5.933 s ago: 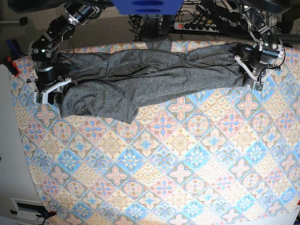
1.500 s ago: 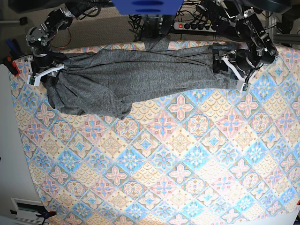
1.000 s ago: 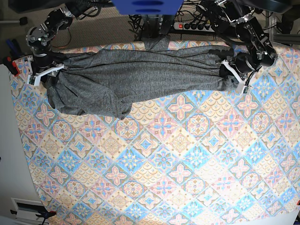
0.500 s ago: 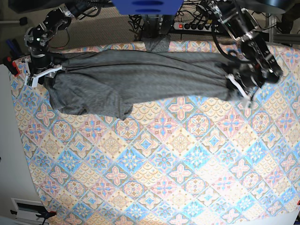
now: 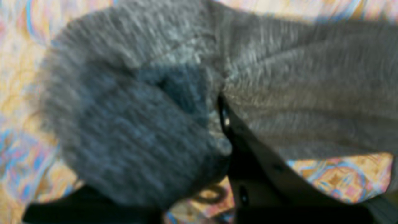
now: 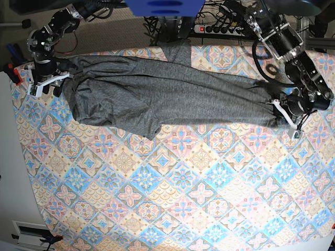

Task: Layout the t-shirt on the table in an organized manner, then fold the t-shirt properly
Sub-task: 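Fold the held strip end with the left gripper toward the right gripper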

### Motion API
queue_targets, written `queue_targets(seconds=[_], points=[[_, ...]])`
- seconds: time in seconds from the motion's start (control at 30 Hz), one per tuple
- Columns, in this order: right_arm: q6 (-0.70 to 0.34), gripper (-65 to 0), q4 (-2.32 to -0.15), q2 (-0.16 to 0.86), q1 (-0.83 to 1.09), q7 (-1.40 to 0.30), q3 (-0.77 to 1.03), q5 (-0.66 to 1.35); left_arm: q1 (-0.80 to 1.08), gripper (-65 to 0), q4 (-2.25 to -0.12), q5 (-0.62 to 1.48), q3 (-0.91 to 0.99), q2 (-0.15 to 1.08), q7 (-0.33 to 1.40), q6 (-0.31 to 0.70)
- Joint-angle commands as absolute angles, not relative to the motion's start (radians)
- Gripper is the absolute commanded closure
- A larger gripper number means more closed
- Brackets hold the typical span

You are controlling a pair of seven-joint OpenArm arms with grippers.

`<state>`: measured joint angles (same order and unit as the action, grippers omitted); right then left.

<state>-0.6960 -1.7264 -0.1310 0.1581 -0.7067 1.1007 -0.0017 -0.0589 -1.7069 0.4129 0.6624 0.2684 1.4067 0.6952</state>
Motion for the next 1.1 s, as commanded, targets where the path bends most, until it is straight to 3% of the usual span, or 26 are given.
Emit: queue_targets(seconds=[0.0, 0.17, 0.63, 1.07], points=[[-0.698, -25.7, -1.748, -0.122, 0.154, -0.684, 1.104, 0.016, -0.056, 0.0, -1.791, 0.443, 0.624, 0.255, 1.396, 0.698], [-0.698, -25.7, -1.748, -0.122, 0.154, -0.684, 1.104, 0.016, 0.019, 0.0, -2.005, 0.432, 0.527, 0.151, 1.396, 0.698], [-0.698, -25.7, -1.748, -0.122, 0.156, -0.684, 1.106, 0.016, -0.007, 0.0, -2.005, 0.328, 0.005, -0.018, 1.396, 0.698], [-0.698, -25.7, -1.748, -0.122, 0.16, -0.684, 1.107, 0.016, -0.013, 0.0, -1.765, 0.154, -0.312, -0.131, 1.239, 0.698]])
